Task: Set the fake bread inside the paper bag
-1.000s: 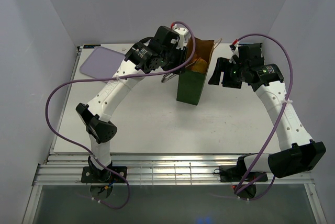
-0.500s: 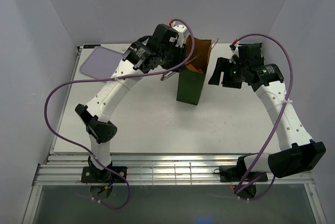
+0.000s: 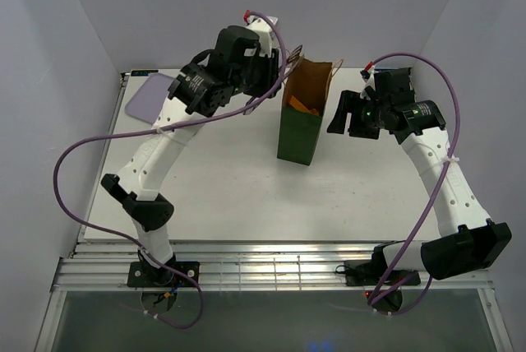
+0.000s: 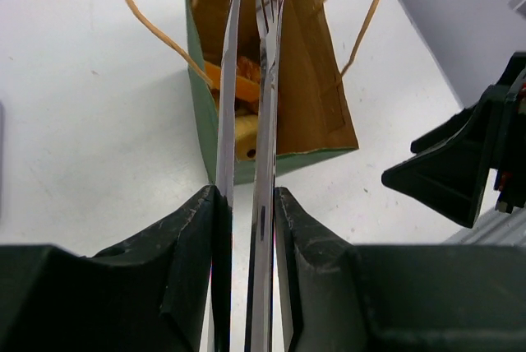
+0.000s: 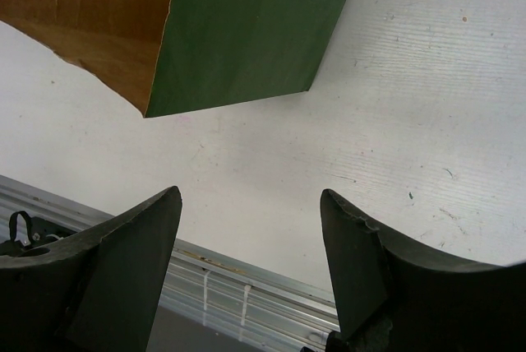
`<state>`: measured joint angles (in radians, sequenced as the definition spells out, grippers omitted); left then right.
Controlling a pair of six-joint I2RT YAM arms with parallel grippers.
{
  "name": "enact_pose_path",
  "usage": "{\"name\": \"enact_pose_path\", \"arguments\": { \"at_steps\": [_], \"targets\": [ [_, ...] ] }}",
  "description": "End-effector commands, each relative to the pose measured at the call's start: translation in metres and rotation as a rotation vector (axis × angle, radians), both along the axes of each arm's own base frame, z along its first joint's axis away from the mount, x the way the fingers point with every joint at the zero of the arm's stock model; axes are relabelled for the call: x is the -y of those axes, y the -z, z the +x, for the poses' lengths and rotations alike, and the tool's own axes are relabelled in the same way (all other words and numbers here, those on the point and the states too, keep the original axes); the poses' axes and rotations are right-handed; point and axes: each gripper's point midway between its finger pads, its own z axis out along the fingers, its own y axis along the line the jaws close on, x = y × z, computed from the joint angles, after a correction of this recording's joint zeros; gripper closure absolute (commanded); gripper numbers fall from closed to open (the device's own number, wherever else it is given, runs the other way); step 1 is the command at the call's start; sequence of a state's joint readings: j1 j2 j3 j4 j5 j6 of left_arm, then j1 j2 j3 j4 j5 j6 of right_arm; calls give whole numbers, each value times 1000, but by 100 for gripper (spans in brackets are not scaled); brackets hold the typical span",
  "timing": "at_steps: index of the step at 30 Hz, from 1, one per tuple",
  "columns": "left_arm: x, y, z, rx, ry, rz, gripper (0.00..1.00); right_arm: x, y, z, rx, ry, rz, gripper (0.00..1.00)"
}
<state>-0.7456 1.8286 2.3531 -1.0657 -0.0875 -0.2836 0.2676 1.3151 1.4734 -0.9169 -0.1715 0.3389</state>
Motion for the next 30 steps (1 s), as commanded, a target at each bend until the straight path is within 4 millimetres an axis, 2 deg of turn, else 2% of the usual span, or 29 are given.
{"name": "enact_pose_path", "arguments": {
  "at_steps": [1,2,5,7,8,10,11,14,15,17,18,20,21,24,25,27,28,30],
  "targets": [
    [-37,-72,-6,211,-91,-90,57,-1,-10,2,37,-11,12,25],
    [-44,-86,-7,253,-108,-108,57,-1,-9,2,35,-14,12,26],
    [-65,-98,1,307,-188,-89,57,-2,-10,1,32,-15,17,26],
    [-79,-101,6,315,-231,-86,57,-2,-11,0,32,-16,18,26],
    [-93,-97,14,302,-266,-79,57,-2,-11,0,31,-17,19,26],
    [-111,-93,19,263,-306,-112,57,-2,-12,-2,29,-18,20,26],
    [-126,-76,28,214,-328,-104,57,-2,-11,-3,26,-17,22,26],
    [-147,-60,33,163,-362,-127,58,-2,-10,-5,21,-17,28,26],
    [-150,-42,36,124,-370,-112,58,-2,-11,-6,23,-16,30,26],
    [-154,-31,39,99,-385,-126,59,-3,-9,-7,16,-16,34,26],
    [-152,-11,40,54,-379,-121,59,-3,-9,-9,15,-16,36,26],
    [-151,-3,43,38,-374,-155,59,-2,-9,-10,16,-16,36,26],
    [-145,16,42,-9,-363,-163,59,-2,-8,-11,10,-17,36,26],
    [-137,37,45,-62,-360,-190,60,-2,-8,-13,8,-18,37,26],
    [-131,53,43,-106,-340,-191,60,-2,-6,-13,5,-18,33,26],
    [-127,72,44,-151,-334,-189,61,-1,-7,-15,9,-18,32,26],
    [-126,93,44,-184,-335,-175,61,0,-5,-16,4,-18,31,26],
    [-127,113,43,-212,-349,-163,62,1,-4,-18,8,-17,28,26]
  ]
}}
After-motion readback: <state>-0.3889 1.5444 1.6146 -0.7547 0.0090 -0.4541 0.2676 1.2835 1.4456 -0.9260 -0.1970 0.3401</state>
